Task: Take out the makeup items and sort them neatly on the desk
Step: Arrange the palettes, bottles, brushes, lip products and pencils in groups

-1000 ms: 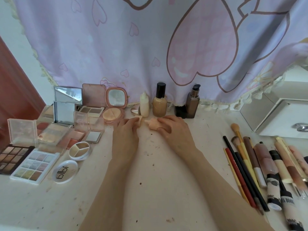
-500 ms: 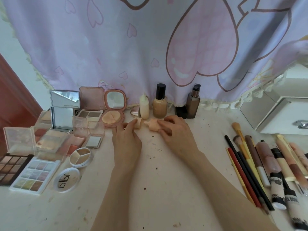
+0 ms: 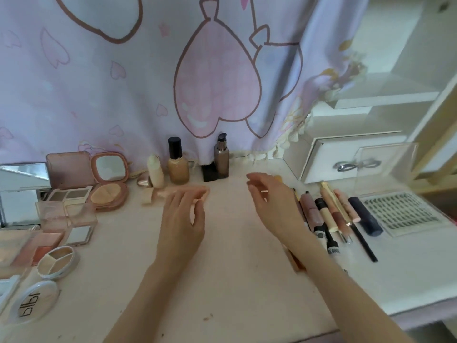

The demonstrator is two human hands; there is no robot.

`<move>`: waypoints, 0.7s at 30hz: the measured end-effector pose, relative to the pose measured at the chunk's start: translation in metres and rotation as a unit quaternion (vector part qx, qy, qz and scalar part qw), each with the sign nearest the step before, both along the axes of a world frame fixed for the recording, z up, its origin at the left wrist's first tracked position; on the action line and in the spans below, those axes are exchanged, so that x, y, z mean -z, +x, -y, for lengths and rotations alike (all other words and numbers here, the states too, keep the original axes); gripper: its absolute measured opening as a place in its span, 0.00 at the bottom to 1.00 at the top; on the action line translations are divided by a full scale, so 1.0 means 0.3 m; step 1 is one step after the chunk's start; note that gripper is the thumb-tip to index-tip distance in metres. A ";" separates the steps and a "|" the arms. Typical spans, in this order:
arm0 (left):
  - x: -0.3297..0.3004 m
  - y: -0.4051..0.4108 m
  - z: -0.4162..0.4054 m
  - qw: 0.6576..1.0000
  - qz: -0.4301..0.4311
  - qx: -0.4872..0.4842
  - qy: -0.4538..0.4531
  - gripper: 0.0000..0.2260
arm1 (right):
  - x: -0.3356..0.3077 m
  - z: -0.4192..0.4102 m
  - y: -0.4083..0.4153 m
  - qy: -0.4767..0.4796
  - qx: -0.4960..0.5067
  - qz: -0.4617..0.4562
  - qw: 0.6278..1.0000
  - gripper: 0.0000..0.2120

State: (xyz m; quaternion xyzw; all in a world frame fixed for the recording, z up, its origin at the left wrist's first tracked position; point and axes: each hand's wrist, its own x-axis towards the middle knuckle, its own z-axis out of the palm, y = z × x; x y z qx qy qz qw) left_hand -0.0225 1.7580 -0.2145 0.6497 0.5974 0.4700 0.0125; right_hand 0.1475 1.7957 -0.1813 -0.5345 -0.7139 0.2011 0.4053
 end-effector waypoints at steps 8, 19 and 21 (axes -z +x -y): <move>-0.024 0.357 -0.050 0.986 -0.058 0.051 -0.148 0.09 | -0.031 0.064 0.399 -0.067 0.079 0.074 0.992 0.07; -0.023 0.515 -0.198 0.923 -0.220 -0.029 -0.314 0.18 | -0.035 -0.009 0.500 -0.081 0.077 0.152 0.982 0.10; -0.034 0.524 -0.212 0.916 -0.226 -0.031 -0.330 0.17 | -0.030 -0.015 0.510 -0.079 0.080 0.144 0.983 0.10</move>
